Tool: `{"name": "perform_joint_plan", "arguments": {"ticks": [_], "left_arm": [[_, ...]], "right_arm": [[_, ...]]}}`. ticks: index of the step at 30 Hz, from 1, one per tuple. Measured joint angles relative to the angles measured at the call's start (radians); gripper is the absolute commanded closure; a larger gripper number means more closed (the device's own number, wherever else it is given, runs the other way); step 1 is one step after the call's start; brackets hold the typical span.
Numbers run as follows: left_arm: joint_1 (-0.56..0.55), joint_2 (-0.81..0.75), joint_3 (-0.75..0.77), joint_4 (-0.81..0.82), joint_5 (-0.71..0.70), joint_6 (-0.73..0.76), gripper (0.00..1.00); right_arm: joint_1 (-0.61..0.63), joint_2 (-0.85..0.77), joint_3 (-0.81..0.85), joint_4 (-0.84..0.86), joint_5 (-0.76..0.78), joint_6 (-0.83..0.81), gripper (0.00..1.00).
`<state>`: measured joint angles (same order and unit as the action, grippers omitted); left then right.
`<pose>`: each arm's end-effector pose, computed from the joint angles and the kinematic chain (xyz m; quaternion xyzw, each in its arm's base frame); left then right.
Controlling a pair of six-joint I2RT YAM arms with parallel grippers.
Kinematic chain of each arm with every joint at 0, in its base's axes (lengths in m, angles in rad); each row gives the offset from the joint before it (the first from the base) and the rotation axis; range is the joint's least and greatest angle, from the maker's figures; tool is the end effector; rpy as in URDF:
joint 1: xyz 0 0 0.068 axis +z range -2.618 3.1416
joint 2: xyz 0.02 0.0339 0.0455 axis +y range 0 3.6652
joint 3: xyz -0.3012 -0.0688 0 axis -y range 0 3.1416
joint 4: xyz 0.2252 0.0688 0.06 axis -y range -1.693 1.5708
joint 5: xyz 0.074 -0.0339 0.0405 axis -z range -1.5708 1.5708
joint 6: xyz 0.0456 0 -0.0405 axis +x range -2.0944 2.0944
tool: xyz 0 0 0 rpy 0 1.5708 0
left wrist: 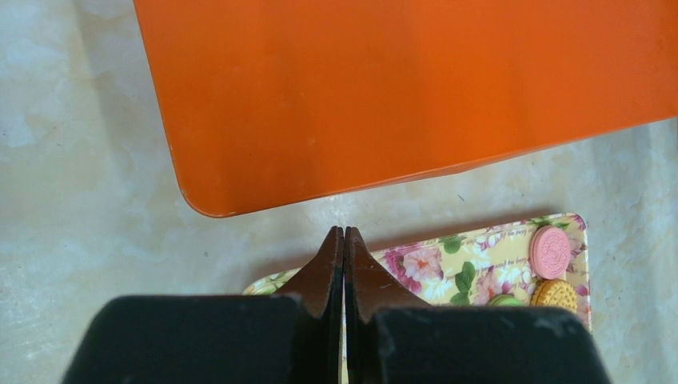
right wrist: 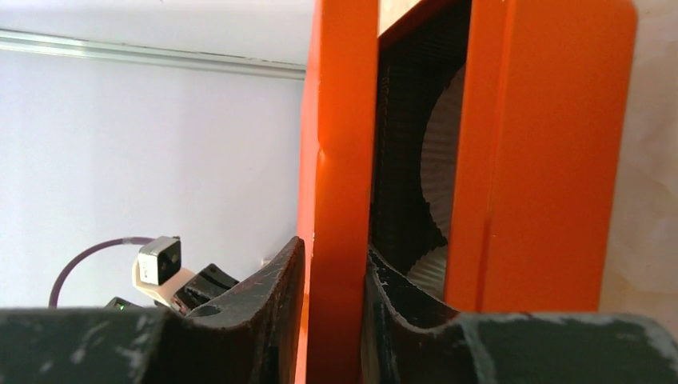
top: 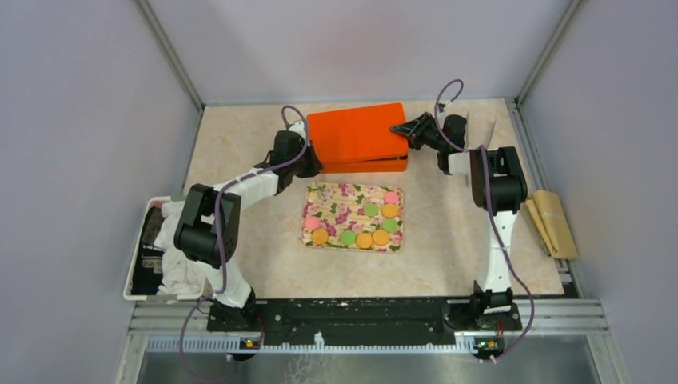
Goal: Pack the cookies
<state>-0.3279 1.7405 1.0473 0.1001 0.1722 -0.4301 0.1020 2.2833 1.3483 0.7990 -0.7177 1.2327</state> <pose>0.3582 -0.1301 0.2462 -0.0046 0.8805 -0.2436 0.4066 0.5006 0.0814 0.1812 0.1830 0.7194 0.5888 0.3197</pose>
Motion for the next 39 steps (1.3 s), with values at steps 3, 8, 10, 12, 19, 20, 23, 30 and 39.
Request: {"name": "perform_joint_plan", "arguments": {"ticks": [3,8,10,12,19,20,23,30,39], "left_arm": [[-0.001,0.01,0.0,0.005,0.006,0.0,1.0],[-0.008,0.016,0.0,0.006,0.03,-0.002,1.0],[-0.015,0.013,0.0,0.009,0.037,-0.006,1.0],[-0.02,0.002,0.0,0.012,0.04,-0.013,1.0],[-0.024,-0.029,0.06,0.02,0.036,-0.029,1.0],[-0.024,-0.027,0.076,0.02,0.036,-0.031,1.0],[-0.024,0.014,0.153,0.036,0.033,-0.036,1.0],[-0.026,0.21,0.245,0.061,0.048,-0.056,1.0],[-0.032,0.243,0.253,0.107,0.069,-0.092,1.0]], "right_arm": [[-0.007,0.0,0.0,-0.005,0.002,-0.017,0.72],[-0.015,0.0,0.0,-0.031,0.008,-0.037,0.72],[-0.016,0.0,0.0,-0.032,0.009,-0.04,0.72],[-0.016,0.0,0.0,-0.033,0.008,-0.043,0.72],[-0.019,0.0,0.0,-0.039,0.008,-0.045,0.74],[-0.02,0.0,0.0,-0.039,0.008,-0.046,0.74],[-0.02,0.0,0.0,-0.04,0.008,-0.047,0.74],[-0.023,-0.003,-0.01,-0.037,0.008,-0.047,0.74],[-0.041,-0.048,-0.053,-0.089,0.018,-0.093,0.64]]}}
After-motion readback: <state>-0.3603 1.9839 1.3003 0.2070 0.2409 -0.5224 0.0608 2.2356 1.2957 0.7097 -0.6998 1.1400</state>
